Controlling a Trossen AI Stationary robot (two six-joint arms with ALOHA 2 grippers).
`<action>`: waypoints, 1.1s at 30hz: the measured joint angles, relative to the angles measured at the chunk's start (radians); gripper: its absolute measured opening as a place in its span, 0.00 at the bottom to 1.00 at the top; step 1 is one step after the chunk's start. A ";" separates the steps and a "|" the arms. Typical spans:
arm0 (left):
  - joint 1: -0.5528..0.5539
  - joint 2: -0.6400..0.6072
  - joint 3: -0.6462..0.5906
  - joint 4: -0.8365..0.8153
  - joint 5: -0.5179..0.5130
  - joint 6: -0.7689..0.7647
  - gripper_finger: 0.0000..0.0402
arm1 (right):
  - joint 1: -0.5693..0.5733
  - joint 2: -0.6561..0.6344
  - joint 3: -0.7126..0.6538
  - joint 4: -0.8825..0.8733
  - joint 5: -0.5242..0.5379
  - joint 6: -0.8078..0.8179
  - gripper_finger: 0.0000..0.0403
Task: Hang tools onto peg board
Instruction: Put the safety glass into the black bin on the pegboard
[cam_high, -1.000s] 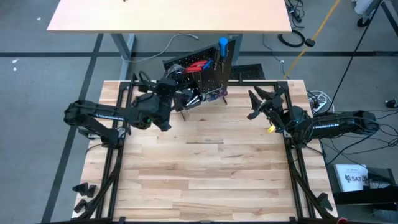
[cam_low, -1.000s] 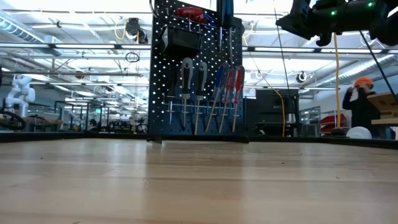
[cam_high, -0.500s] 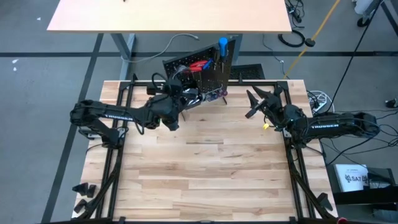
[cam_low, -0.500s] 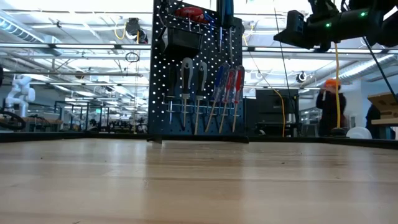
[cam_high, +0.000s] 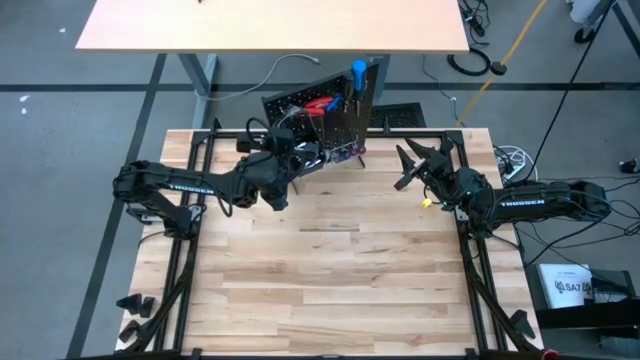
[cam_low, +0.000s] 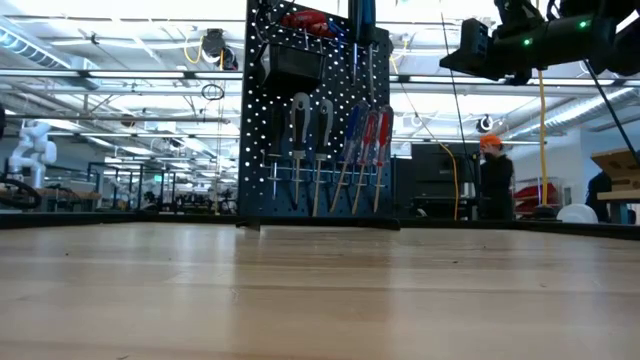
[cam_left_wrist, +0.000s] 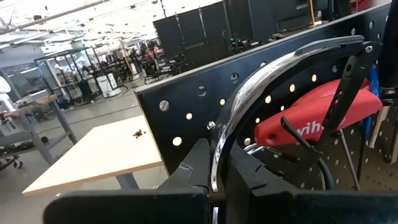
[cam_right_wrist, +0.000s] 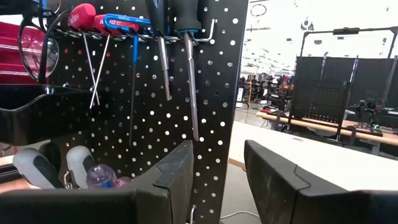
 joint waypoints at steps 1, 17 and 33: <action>0.000 0.000 0.000 0.000 0.000 0.002 0.04 | 0.000 0.000 0.000 0.000 0.000 0.000 0.33; -0.073 -0.002 0.049 0.014 -0.001 0.109 0.04 | 0.000 0.000 0.001 -0.014 0.000 0.009 0.33; -0.232 -0.002 0.134 0.010 0.000 0.128 0.04 | -0.139 -0.044 0.171 -0.487 -0.275 0.060 0.32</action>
